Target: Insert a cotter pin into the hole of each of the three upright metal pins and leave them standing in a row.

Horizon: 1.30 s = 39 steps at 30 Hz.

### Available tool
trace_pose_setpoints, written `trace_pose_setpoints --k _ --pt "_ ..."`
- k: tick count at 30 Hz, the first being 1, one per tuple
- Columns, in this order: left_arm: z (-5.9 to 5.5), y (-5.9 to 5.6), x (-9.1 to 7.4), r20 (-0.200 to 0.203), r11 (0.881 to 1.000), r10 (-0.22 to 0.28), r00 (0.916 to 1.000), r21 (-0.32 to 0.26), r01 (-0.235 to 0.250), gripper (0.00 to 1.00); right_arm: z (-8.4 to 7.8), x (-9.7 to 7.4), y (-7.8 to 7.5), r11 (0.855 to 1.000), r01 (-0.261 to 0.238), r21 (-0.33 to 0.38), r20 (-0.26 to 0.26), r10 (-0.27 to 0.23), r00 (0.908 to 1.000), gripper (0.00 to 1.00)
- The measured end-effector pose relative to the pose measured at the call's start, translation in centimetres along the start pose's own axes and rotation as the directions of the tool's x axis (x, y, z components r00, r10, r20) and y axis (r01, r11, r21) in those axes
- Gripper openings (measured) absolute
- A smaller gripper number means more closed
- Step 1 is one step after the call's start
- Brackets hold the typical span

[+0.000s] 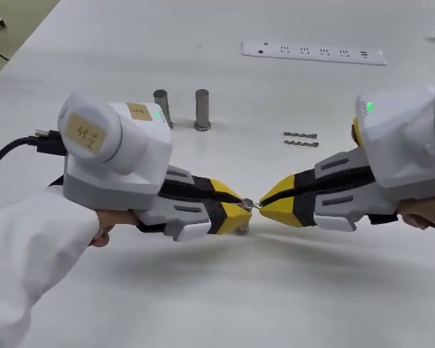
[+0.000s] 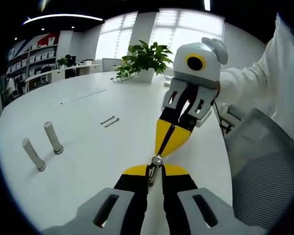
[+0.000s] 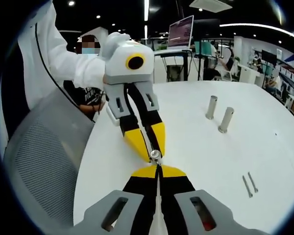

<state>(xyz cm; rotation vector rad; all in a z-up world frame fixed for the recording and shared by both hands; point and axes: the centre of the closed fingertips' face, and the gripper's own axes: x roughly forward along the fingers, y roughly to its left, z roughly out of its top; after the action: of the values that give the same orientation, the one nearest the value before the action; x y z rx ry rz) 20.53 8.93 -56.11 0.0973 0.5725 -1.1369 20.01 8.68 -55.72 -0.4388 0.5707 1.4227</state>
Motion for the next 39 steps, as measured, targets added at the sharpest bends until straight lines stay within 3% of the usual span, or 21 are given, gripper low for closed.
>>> trace_pose_setpoints --k 13,19,30,39 --pt "0.2 0.0 0.0 0.011 1.000 0.000 0.9999 0.005 0.000 0.07 0.4 -0.5 0.3 1.000 -0.008 -0.017 -0.007 0.007 0.9999 0.00" --pt "0.4 -0.2 -0.2 0.019 1.000 0.009 0.9998 0.019 -0.010 0.13 0.5 -0.4 0.6 1.000 -0.015 -0.024 0.003 0.015 0.9999 0.01" --pt "-0.5 -0.7 -1.4 0.030 0.999 0.031 0.9990 0.015 -0.032 0.42 0.1 0.6 0.7 1.000 -0.003 0.003 0.013 0.003 0.9999 0.10" --pt "-1.8 -1.4 -1.9 0.030 0.999 0.039 0.9988 0.008 -0.039 0.73 0.2 1.3 0.4 1.000 0.010 0.019 0.021 -0.011 0.9997 0.14"
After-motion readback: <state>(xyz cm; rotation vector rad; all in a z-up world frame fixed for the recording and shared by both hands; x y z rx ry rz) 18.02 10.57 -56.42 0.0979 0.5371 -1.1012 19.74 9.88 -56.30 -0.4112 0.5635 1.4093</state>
